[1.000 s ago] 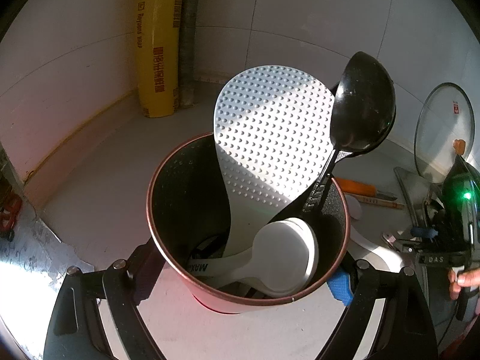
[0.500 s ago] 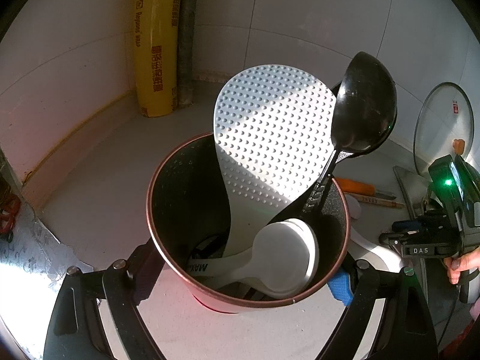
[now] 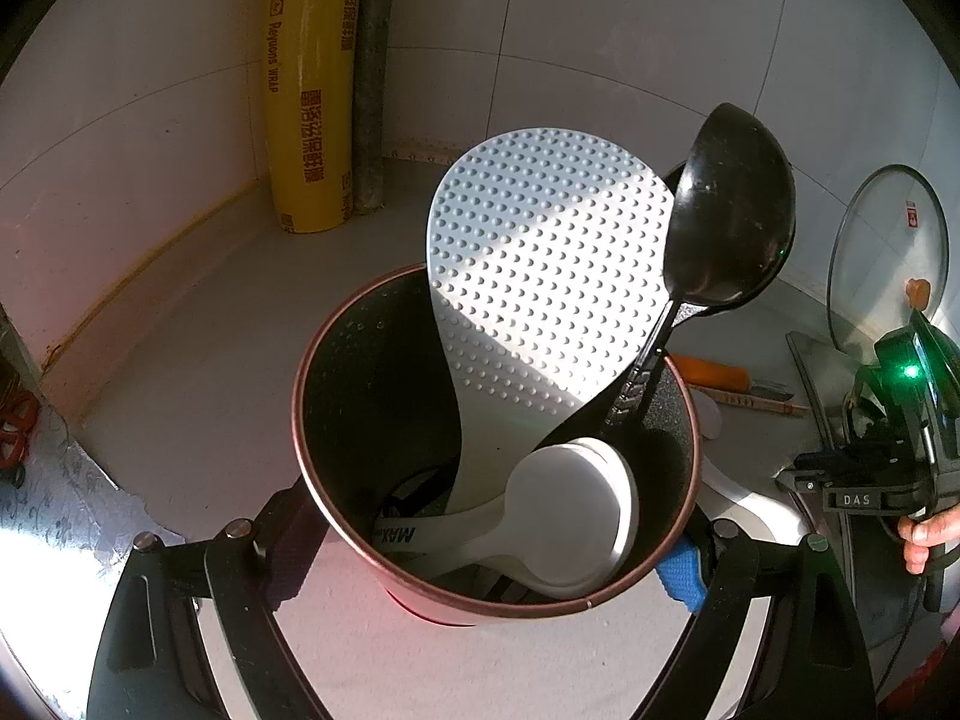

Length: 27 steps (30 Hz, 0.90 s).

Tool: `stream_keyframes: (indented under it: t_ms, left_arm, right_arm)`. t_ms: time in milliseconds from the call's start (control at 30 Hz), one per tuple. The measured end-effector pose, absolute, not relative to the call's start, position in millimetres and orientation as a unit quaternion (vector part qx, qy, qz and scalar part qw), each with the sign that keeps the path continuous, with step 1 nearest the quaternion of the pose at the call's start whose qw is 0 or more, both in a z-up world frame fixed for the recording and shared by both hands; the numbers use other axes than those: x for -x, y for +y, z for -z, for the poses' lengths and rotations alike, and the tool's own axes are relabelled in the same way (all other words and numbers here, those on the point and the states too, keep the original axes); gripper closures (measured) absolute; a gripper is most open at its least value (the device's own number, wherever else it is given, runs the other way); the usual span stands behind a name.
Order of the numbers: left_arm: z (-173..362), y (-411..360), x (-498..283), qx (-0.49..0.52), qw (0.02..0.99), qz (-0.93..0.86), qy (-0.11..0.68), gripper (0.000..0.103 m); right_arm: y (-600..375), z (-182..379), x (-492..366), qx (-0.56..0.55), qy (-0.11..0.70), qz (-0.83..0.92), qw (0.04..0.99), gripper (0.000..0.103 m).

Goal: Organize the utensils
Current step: 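Move the right tool over the pink spatula and close on it, then lift the pink spatula with the right tool toward the red holder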

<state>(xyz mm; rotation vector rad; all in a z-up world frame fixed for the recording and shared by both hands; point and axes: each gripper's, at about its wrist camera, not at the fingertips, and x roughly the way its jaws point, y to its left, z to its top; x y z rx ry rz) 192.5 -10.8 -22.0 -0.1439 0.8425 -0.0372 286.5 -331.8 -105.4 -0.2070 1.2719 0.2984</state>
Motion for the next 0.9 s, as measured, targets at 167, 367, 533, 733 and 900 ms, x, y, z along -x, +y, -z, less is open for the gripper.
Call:
stream_keyframes:
  t_ms: [167, 367, 533, 733, 900]
  left_arm:
    - [21.0, -10.7, -191.7, 0.070, 0.910, 0.020, 0.409, 0.011]
    - [19.7, -11.6, -192.0, 0.070, 0.909, 0.021, 0.411, 0.011]
    - [18.6, -11.5, -194.2, 0.070, 0.908, 0.021, 0.412, 0.011]
    - [18.7, -12.3, -195.1, 0.070, 0.908, 0.020, 0.412, 0.011]
    - [18.6, -12.5, -195.2, 0.070, 0.908, 0.020, 0.412, 0.011]
  right_arm:
    - [-328.0, 108.2, -300.4, 0.102, 0.592, -0.137, 0.787, 0.071]
    - [-324.0, 106.7, -292.0, 0.100, 0.579, -0.142, 0.797, 0.079]
    - [-337.9, 104.6, -288.3, 0.064, 0.564, -0.141, 0.811, 0.079]
    - [-357.1, 89.3, -275.5, 0.025, 0.528, -0.135, 0.838, 0.079]
    - [-366.2, 76.8, -260.6, 0.002, 0.497, -0.126, 0.858, 0.080]
